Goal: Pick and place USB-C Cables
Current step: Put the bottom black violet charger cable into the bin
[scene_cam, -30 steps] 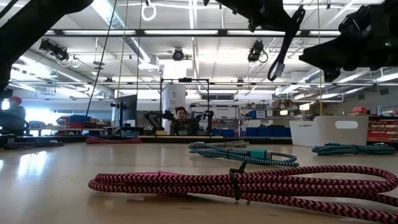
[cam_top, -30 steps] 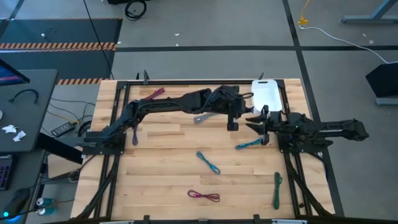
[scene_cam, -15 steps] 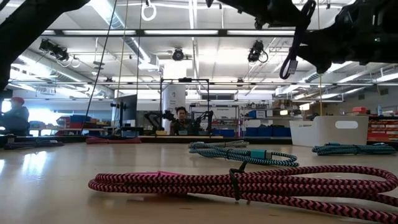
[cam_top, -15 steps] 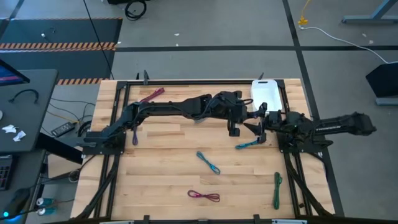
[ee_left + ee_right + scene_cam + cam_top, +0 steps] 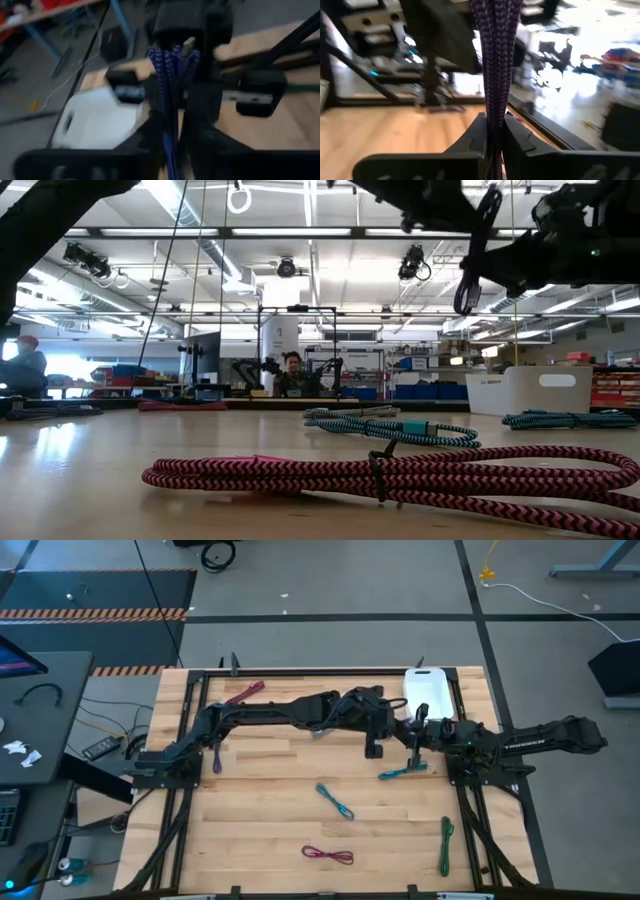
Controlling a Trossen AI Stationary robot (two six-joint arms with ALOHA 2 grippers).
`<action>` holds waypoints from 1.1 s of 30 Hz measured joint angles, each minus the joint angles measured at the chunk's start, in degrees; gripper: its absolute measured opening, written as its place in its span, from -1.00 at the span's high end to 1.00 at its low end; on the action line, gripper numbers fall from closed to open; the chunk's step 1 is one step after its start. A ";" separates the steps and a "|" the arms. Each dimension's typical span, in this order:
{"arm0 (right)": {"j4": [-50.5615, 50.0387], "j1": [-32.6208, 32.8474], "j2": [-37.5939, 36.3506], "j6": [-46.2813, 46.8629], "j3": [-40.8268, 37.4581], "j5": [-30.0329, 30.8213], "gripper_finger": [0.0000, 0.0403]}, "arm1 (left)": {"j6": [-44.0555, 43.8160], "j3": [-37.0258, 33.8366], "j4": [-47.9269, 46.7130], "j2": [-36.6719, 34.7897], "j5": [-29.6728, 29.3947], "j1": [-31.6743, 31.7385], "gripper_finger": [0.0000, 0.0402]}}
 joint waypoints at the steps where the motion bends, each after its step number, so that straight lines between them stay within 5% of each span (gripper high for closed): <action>1: -2.76 -0.04 -0.01 -0.07 1.29 2.02 0.85 | -0.04 0.00 -2.41 -0.94 -1.62 0.16 0.47; 9: -41.12 -8.45 4.03 3.16 21.89 16.36 0.85 | -10.61 0.09 -33.20 -8.40 -23.64 1.43 -0.18; 15: -66.78 -24.98 14.68 10.87 39.13 13.94 0.85 | -18.62 -2.51 -40.25 -9.74 -42.33 -0.36 -0.26; 18: -74.61 -33.63 20.60 11.22 43.82 9.37 0.85 | -18.55 -12.44 -34.66 -12.28 -48.51 -1.42 -0.22; 25: -77.55 -51.60 32.30 9.12 44.94 -3.39 0.85 | -13.27 -47.29 -1.71 -27.41 -46.00 1.61 -0.08; 30: -77.70 -53.08 37.96 10.58 45.33 -6.94 0.85 | -10.93 -67.09 22.33 -40.18 -38.21 6.05 0.02; 33: -77.86 -52.69 39.99 12.62 45.64 -6.09 0.85 | -10.30 -74.20 28.52 -47.11 -36.00 7.74 0.06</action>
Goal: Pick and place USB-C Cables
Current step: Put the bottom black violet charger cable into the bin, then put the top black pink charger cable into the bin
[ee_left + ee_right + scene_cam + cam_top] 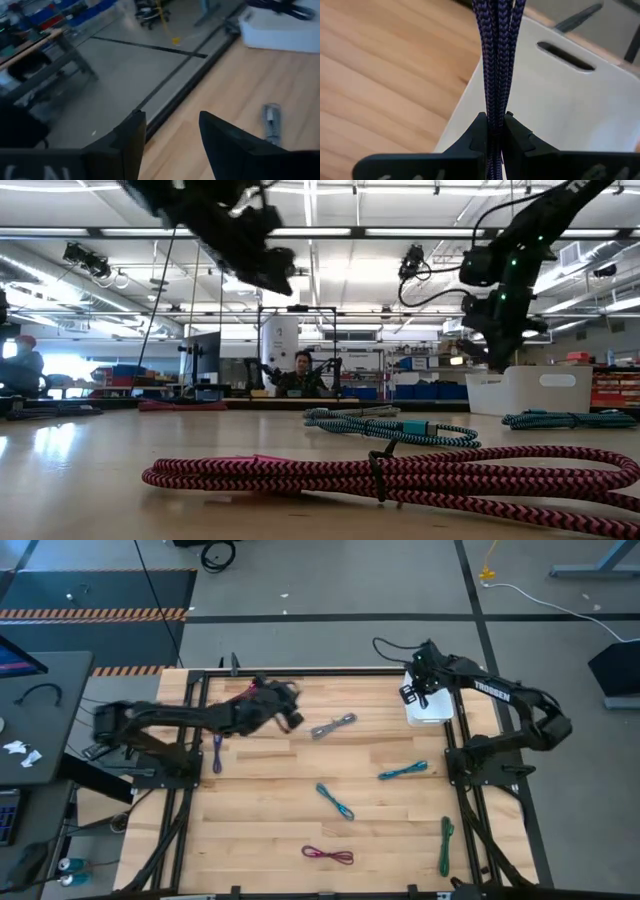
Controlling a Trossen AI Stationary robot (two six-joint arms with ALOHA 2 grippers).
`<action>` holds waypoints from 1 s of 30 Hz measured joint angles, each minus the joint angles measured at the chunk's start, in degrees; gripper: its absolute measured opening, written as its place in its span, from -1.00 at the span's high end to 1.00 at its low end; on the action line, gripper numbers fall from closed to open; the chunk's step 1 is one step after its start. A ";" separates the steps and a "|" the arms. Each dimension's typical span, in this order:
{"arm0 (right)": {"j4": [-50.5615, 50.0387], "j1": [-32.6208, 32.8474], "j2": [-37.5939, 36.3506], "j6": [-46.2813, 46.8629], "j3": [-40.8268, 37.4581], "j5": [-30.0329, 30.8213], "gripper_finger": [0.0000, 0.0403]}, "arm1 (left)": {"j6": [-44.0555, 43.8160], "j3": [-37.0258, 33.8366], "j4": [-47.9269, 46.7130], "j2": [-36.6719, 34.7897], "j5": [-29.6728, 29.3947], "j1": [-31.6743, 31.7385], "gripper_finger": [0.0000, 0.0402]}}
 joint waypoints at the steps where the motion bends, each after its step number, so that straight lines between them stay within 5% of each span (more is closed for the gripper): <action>1: -0.54 0.14 0.86 0.53 -0.02 0.72 0.85 | -0.65 -1.30 1.03 -1.91 -0.21 0.09 0.07; 12: -9.80 4.08 10.89 12.09 1.81 7.31 0.72 | -2.09 -7.15 0.97 -15.94 0.27 -3.97 0.12; 30: -9.70 5.03 6.01 11.80 5.50 10.16 0.32 | 1.23 -7.35 2.19 -16.75 0.21 -5.79 0.14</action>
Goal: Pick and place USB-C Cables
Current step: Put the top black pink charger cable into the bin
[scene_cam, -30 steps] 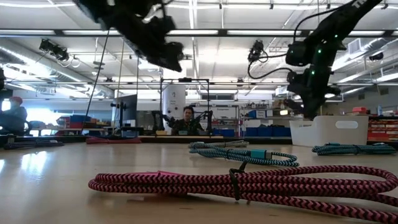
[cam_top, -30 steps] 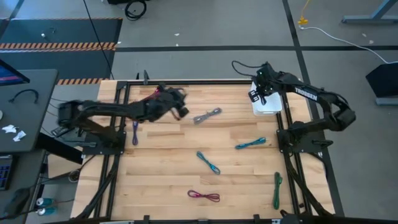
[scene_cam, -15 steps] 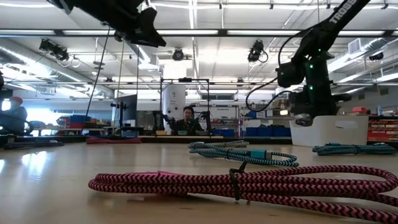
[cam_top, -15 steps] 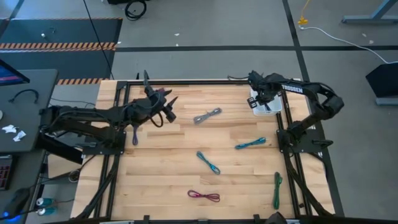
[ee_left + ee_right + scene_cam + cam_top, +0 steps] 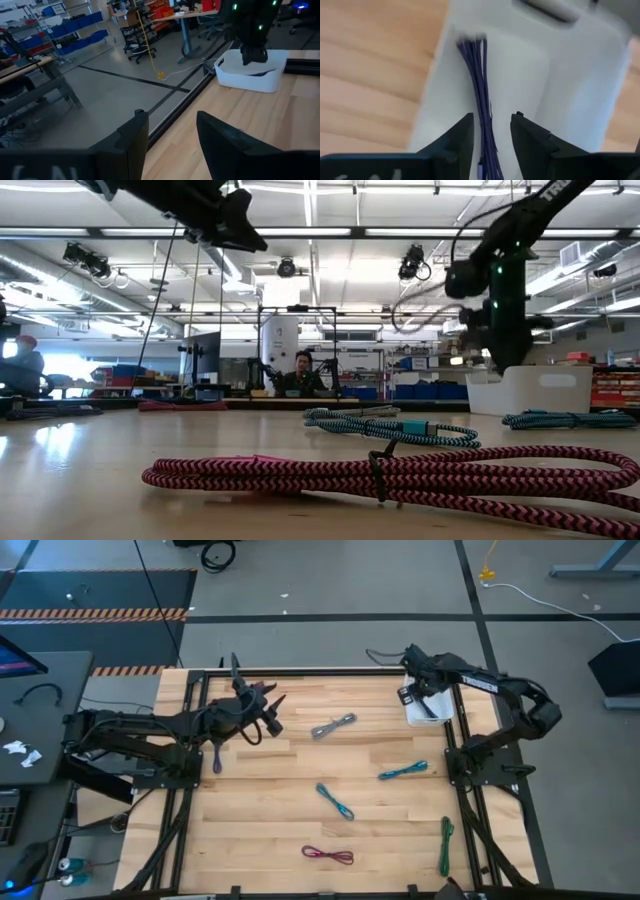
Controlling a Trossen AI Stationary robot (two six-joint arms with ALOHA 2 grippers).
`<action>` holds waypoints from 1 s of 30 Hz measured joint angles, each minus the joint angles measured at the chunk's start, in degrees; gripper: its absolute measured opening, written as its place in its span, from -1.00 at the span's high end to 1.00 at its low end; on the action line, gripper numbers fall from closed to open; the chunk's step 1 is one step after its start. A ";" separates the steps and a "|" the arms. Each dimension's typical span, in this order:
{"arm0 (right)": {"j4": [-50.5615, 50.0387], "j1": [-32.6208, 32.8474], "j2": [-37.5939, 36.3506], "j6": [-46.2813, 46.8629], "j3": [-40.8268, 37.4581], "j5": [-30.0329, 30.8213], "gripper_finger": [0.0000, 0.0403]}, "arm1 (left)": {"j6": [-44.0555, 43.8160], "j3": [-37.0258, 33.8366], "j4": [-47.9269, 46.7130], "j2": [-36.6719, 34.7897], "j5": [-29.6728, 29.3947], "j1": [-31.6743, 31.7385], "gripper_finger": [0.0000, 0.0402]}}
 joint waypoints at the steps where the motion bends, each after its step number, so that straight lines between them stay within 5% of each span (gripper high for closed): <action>1: -0.17 0.01 -1.11 -0.15 0.95 -0.28 0.31 | 0.07 0.00 0.22 0.00 -0.01 0.00 0.14; 8: 1.94 3.74 -9.70 -2.11 8.19 -7.86 0.30 | -0.09 0.01 0.30 0.02 0.01 -0.04 0.14; 15: 10.12 8.86 -16.25 -9.95 7.65 -8.28 0.30 | -2.05 0.02 -3.59 0.09 -0.01 -0.04 0.14; 27: 17.78 10.40 -12.41 -20.03 7.31 -9.92 0.30 | -7.11 0.07 -5.85 0.84 -0.05 0.16 0.14; 30: 19.48 10.44 -9.75 -20.16 7.31 -17.56 0.30 | -8.85 0.07 -8.18 0.98 0.26 0.17 0.14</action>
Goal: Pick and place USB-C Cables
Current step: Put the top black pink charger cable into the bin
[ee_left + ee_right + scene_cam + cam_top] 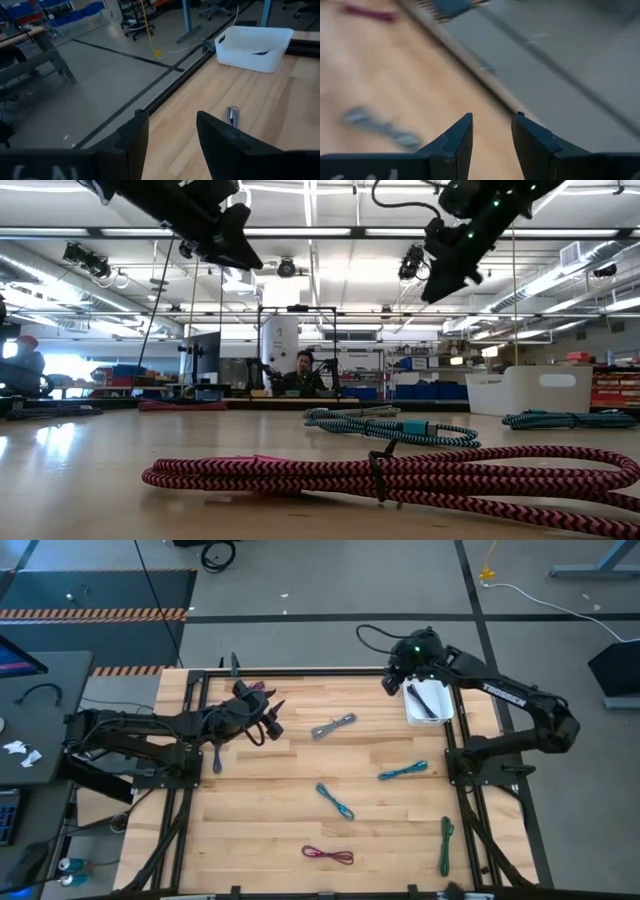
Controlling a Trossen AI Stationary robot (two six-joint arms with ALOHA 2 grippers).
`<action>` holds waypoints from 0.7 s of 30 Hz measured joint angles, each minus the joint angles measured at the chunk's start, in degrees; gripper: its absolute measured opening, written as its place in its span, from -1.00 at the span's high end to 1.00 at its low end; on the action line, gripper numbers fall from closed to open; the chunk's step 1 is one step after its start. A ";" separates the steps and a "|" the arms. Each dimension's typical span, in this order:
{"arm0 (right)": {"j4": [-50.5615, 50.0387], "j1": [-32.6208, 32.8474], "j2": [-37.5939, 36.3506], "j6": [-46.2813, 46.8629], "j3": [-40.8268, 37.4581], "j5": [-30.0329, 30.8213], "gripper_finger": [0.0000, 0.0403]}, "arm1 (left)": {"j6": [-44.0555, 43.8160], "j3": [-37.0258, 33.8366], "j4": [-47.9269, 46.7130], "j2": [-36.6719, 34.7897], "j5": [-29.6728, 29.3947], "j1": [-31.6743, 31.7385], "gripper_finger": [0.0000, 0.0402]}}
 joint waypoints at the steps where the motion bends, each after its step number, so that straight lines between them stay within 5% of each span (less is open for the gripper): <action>1: 0.90 0.26 1.14 -0.20 -0.04 -4.97 0.30 | -0.27 0.06 -1.18 -0.02 0.06 0.00 0.14; 5: 6.92 4.42 5.76 -0.57 -1.23 -21.59 0.30 | -3.68 0.04 -8.62 -0.36 0.07 0.00 0.14; 8: 14.22 9.50 9.30 -1.27 -3.76 -27.47 0.30 | -5.64 0.04 -13.68 -0.65 -1.15 0.09 0.14; 15: 30.11 20.99 15.94 -0.72 -8.47 -29.02 0.30 | -17.00 0.00 -26.62 -0.63 -1.80 0.11 0.14; 21: 39.71 29.52 19.80 1.09 -12.80 -27.05 0.31 | -35.53 0.00 -38.62 -0.48 -3.87 0.61 0.14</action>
